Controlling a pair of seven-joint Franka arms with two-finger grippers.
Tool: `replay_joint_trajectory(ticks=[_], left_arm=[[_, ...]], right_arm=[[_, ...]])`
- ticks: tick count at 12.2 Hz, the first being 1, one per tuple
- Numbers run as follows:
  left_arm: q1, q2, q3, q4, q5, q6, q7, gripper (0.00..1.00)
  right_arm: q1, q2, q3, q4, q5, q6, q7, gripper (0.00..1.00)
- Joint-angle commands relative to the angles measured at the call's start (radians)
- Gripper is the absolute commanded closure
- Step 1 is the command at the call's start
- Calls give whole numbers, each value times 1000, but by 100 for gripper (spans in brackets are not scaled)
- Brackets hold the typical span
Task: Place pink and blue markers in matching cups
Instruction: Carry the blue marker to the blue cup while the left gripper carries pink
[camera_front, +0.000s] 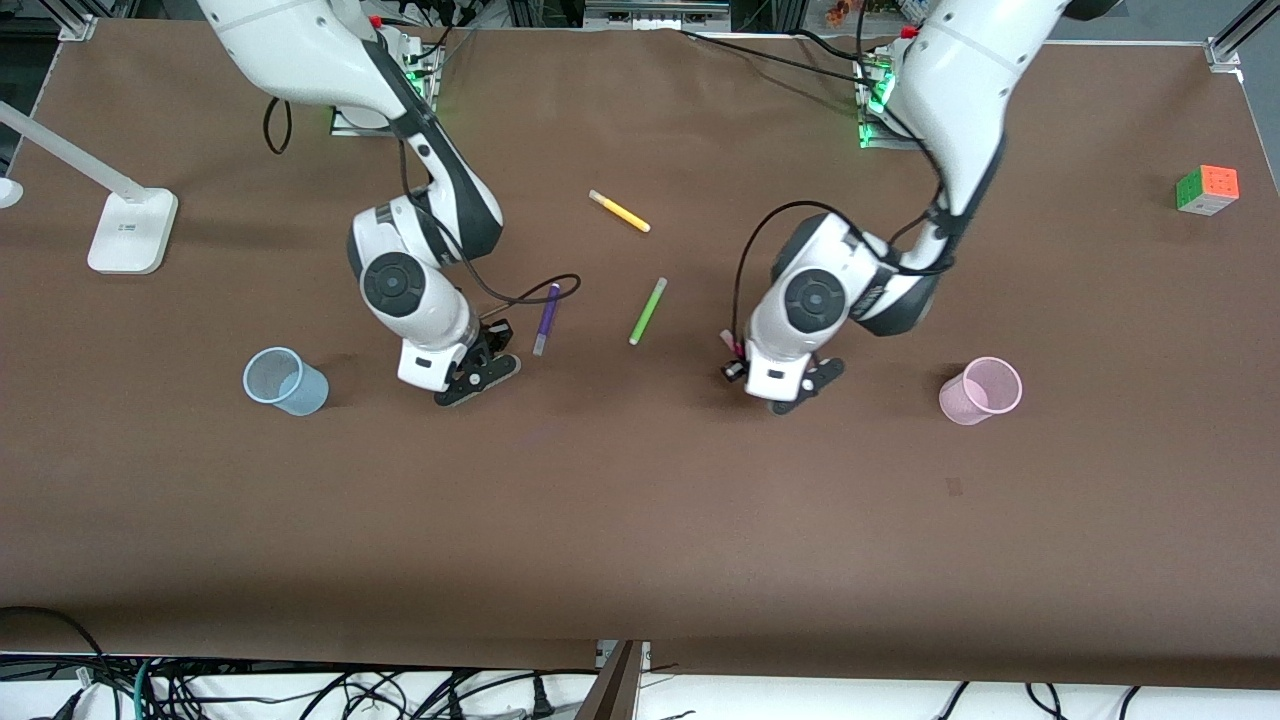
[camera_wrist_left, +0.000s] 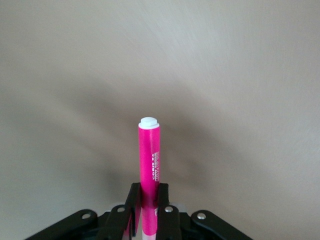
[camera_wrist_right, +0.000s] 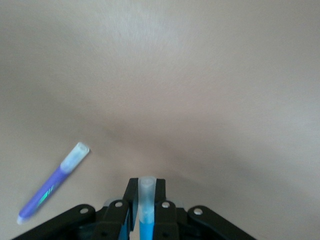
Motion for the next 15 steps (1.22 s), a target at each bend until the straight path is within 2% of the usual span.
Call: replay_joint_trajectory(ticks=[1,3,6,8,10,12,15], left_arm=[[69,-61,-6,125,-56,-240,32,100],[134,-73,-5,222,-138,-375,91,100],[271,-114,-5,241,-308,-473,188,100],[380,-116,-5,241,-425,-541,275,100],[464,-116,-5,239,-481,-588,375,100],[550,-110,-5,233,-566,-627,424,100],[664,-79,-3,219,-617,-674,577,100]], right_arm=[[-23,-42,-50,129,16,-220,-231,89],[-24,-93,-92,135,21,-242,-382,89],[-26,-148,-149,135,54,-285,-598,89],[-26,-154,-214,135,152,-308,-783,89],[-33,-144,-285,132,299,-316,-1010,89],[-96,-134,-290,131,395,-342,-1183,89],[-168,-118,-290,129,487,-408,-1358,89]])
